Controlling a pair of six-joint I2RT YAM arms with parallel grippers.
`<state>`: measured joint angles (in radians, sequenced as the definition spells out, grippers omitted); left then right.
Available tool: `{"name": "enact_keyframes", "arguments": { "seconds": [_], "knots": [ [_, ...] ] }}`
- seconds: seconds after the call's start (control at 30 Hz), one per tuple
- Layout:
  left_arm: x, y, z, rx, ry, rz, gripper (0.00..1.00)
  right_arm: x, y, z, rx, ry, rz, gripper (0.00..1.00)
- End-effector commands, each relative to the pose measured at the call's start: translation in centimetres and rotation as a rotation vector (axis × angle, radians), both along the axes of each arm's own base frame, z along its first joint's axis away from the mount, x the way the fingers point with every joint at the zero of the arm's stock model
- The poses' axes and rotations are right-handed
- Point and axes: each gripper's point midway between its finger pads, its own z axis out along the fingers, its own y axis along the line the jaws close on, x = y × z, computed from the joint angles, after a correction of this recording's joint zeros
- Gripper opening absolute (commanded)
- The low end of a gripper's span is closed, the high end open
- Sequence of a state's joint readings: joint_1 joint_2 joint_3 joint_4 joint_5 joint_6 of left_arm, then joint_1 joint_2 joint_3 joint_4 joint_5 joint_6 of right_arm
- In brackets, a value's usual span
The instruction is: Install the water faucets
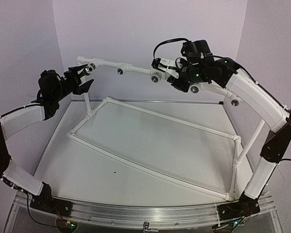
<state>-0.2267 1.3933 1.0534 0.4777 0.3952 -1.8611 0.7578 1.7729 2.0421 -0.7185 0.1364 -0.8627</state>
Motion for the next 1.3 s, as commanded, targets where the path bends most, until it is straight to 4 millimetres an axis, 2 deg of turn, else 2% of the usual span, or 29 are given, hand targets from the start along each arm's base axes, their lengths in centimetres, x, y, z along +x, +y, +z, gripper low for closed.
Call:
{"name": "enact_keyframes", "arguments": {
  "seconds": [0.0, 0.07, 0.2, 0.47, 0.67, 0.9, 1.07, 1.27],
  "knots": [
    [-0.5, 0.3, 4.5, -0.023, -0.141, 0.025, 0.67, -1.2, 1.2, -0.2, 0.077, 0.065, 0.003, 0.00],
    [-0.6, 0.4, 4.4, -0.008, -0.145, 0.034, 0.57, -1.3, 1.1, -0.2, 0.075, 0.064, 0.003, 0.00],
    [-0.7, 0.6, 4.0, 0.027, -0.148, 0.051, 0.45, -1.3, 1.1, -0.1, 0.076, 0.063, 0.004, 0.00],
    [-0.8, 0.9, 2.9, 0.125, -0.133, 0.076, 0.32, -1.5, 0.9, -0.2, 0.069, 0.062, 0.008, 0.00],
    [-0.5, 1.0, 2.7, 0.238, -0.140, 0.089, 0.19, -1.8, 0.8, -0.1, 0.066, 0.061, 0.012, 0.00],
    [0.1, 1.5, 2.9, 0.431, -0.172, 0.097, 0.11, -2.0, 0.7, -0.2, 0.059, 0.059, 0.019, 0.00],
    [0.3, 1.8, 3.0, 0.518, -0.211, 0.112, 0.09, -2.0, 0.7, -0.2, 0.056, 0.059, 0.021, 0.00],
    [0.8, 2.2, 3.0, 0.734, -0.292, 0.140, 0.07, -2.0, 0.7, -0.3, 0.052, 0.060, 0.025, 0.00]
  ]
}}
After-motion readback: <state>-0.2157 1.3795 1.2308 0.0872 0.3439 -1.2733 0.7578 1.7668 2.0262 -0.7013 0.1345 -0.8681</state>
